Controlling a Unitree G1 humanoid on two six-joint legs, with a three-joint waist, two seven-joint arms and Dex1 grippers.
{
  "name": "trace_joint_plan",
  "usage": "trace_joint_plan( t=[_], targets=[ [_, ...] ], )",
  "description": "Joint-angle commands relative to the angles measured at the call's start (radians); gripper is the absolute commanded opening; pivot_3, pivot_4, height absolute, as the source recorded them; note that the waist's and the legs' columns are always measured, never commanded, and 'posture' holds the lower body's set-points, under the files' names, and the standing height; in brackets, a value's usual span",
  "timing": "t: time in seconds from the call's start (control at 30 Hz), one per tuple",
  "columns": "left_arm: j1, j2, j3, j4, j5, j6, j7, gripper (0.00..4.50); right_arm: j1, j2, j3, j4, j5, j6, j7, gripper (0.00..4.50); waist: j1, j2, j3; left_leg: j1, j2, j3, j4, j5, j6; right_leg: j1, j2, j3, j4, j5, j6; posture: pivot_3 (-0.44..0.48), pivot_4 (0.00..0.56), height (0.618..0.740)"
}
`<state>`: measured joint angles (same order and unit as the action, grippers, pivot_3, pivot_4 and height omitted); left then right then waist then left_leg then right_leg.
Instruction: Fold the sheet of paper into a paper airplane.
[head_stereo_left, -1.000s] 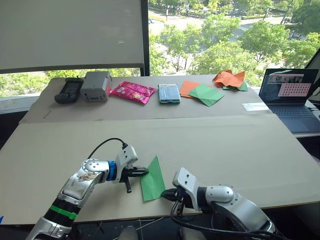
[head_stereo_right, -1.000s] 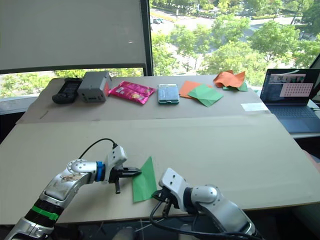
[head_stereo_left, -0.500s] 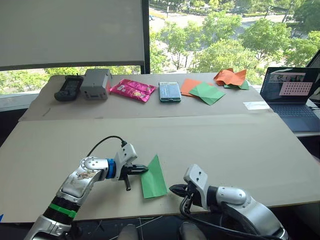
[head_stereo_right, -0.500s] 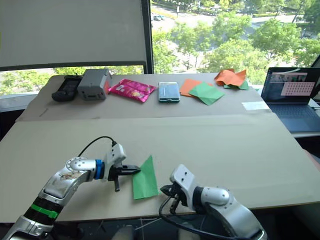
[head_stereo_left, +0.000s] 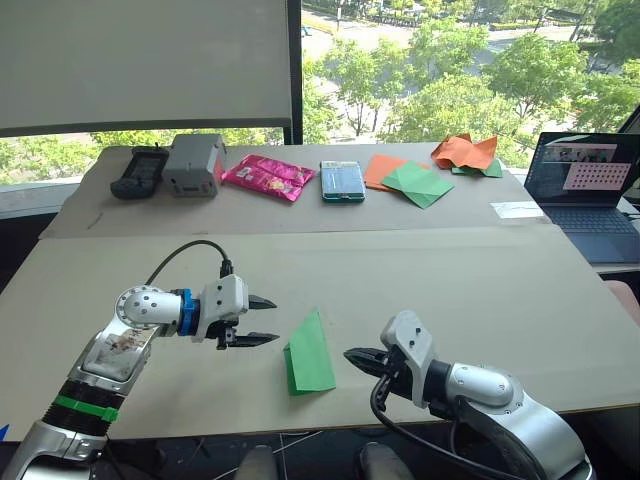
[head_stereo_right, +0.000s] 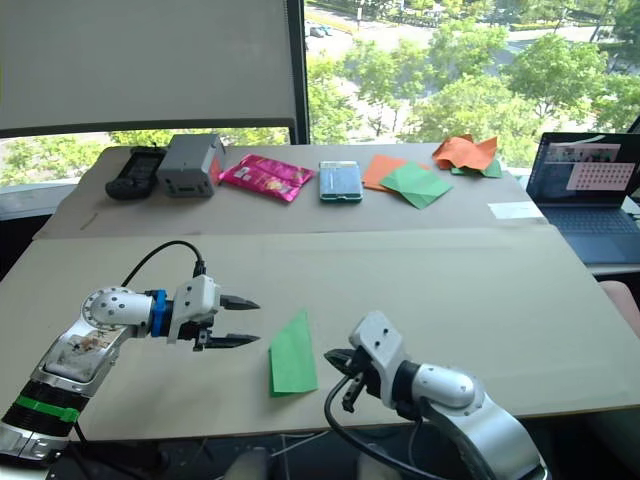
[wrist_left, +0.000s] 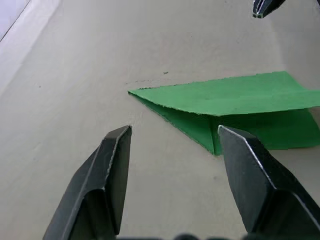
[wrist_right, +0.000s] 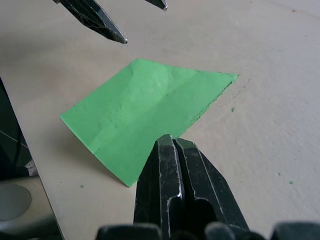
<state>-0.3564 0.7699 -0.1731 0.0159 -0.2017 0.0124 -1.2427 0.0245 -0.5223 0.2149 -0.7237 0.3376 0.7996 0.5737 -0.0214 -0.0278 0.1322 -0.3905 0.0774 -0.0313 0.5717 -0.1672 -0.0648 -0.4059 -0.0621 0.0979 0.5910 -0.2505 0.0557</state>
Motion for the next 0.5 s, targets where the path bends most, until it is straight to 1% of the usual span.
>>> trace_joint_plan(
  t=[0.03, 0.07, 0.17, 0.3, 0.37, 0.4, 0.5],
  targets=[
    [-0.124, -0.024, -0.075, 0.15, 0.117, -0.391, -0.081, 2.79, -0.021, 0.004, -0.02, 0.001, 0.013, -0.006, -0.011, 0.0, 0.009, 0.001, 0.0, -0.001, 0.0, 0.0, 0.0, 0.0, 0.0, 0.0, 0.0, 0.0, -0.002, 0.0, 0.0, 0.0, 0.15, 0.721],
    [-0.16, -0.036, -0.099, 0.211, 0.142, -0.483, -0.098, 2.79, -0.025, 0.005, -0.021, 0.004, 0.015, -0.005, -0.013, 0.0, 0.01, 0.001, 0.0, -0.002, 0.0, 0.0, 0.0, 0.0, 0.0, 0.0, 0.0, 0.0, -0.002, 0.0, 0.0, 0.0, 0.15, 0.721],
    [-0.247, -0.093, -0.155, 0.356, 0.166, -0.682, -0.136, 2.79, -0.03, 0.007, -0.015, 0.007, 0.016, -0.005, -0.018, 0.0, 0.01, 0.003, -0.001, -0.005, 0.0, 0.001, 0.002, 0.0, 0.0, 0.0, 0.0, 0.0, -0.004, 0.0, 0.0, 0.0, 0.15, 0.721],
    [-0.3, -0.143, -0.214, 0.463, 0.183, -0.843, -0.17, 2.79, -0.027, 0.012, -0.012, 0.001, 0.011, -0.002, -0.034, 0.0, 0.009, 0.003, -0.001, -0.009, 0.0, 0.002, 0.004, 0.002, 0.003, 0.0, 0.001, 0.001, 0.0, 0.0, 0.0, 0.0, 0.15, 0.721],
    [-0.311, -0.158, -0.225, 0.501, 0.182, -0.87, -0.17, 2.25, -0.024, 0.011, -0.013, -0.003, 0.01, -0.001, -0.041, 0.0, 0.008, 0.004, -0.001, -0.008, 0.0, 0.002, 0.004, 0.005, 0.009, 0.001, 0.002, 0.001, 0.005, 0.001, 0.001, 0.0, 0.15, 0.721],
    [-0.315, -0.161, -0.23, 0.516, 0.18, -0.881, -0.171, 1.96, -0.024, 0.011, -0.014, -0.003, 0.009, 0.0, -0.045, 0.0, 0.008, 0.004, -0.002, -0.008, 0.0, 0.001, 0.003, 0.005, 0.009, 0.002, 0.003, 0.002, 0.005, 0.001, 0.001, 0.0, 0.15, 0.721],
    [-0.319, -0.168, -0.24, 0.547, 0.174, -0.906, -0.178, 0.94, -0.022, 0.015, -0.02, -0.012, 0.017, 0.005, -0.057, 0.0, 0.007, 0.005, -0.002, -0.008, 0.0, 0.0, 0.002, 0.006, 0.01, 0.003, 0.003, 0.001, 0.009, 0.001, 0.002, 0.0, 0.15, 0.721]
  ],
)
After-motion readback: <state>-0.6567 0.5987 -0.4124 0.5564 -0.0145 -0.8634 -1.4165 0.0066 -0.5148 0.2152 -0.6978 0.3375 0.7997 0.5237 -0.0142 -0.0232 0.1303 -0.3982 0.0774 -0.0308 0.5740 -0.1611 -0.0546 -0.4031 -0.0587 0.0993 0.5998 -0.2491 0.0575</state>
